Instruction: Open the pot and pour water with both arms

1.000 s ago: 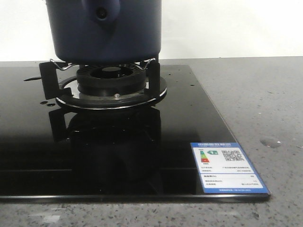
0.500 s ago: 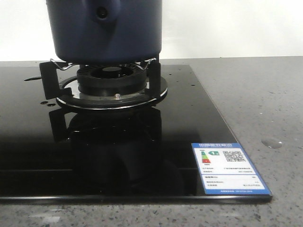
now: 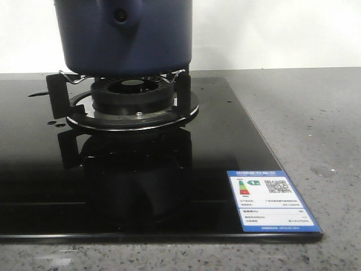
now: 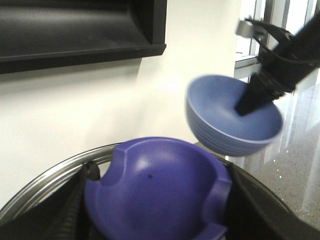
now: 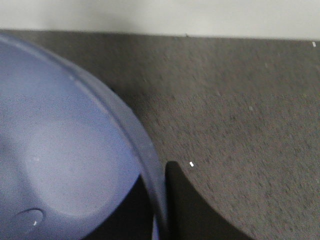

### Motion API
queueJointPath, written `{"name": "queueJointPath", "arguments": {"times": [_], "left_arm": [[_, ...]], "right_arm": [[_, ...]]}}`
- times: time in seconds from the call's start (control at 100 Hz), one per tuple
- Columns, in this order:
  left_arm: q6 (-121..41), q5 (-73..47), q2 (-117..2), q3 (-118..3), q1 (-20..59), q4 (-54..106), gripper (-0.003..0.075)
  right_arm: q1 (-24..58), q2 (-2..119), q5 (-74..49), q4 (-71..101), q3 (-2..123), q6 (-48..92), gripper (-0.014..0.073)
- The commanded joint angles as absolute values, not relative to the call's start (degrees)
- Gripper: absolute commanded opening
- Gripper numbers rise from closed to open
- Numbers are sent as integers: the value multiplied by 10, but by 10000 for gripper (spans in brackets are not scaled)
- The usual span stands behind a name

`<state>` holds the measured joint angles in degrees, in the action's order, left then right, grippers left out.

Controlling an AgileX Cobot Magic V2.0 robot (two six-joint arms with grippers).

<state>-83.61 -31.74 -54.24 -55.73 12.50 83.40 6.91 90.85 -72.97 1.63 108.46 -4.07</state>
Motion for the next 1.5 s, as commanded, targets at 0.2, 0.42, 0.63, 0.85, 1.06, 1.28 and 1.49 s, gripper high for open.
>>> {"name": "queueJointPath", "arguments": {"times": [0.2,0.42,0.63,0.85,1.06,1.28,1.49], "left_arm": [[-954,-304,-602,-577,164,959,210],[-1008,-312,-659,-577,166,1025,210],[-1037,-360,-707,-592,166,1049,210],[-1037,-365,-762,-639,166,1050,210],[-1037,-403,-819,-680,166,1050,210],[-1037,-401,-835,-681,166,1027,210],[-1037,-395,-835,-681,166,1012,210]], "right_arm": [[-33,757,-661,90,790,14,-43],[-84,738,-623,123,654,58,-42],[-84,738,-610,124,624,59,-42],[-84,738,-613,124,624,59,-40],[-84,738,-613,121,624,59,-38],[-84,738,-621,114,624,59,18],[-84,736,-623,108,624,59,218]]}}
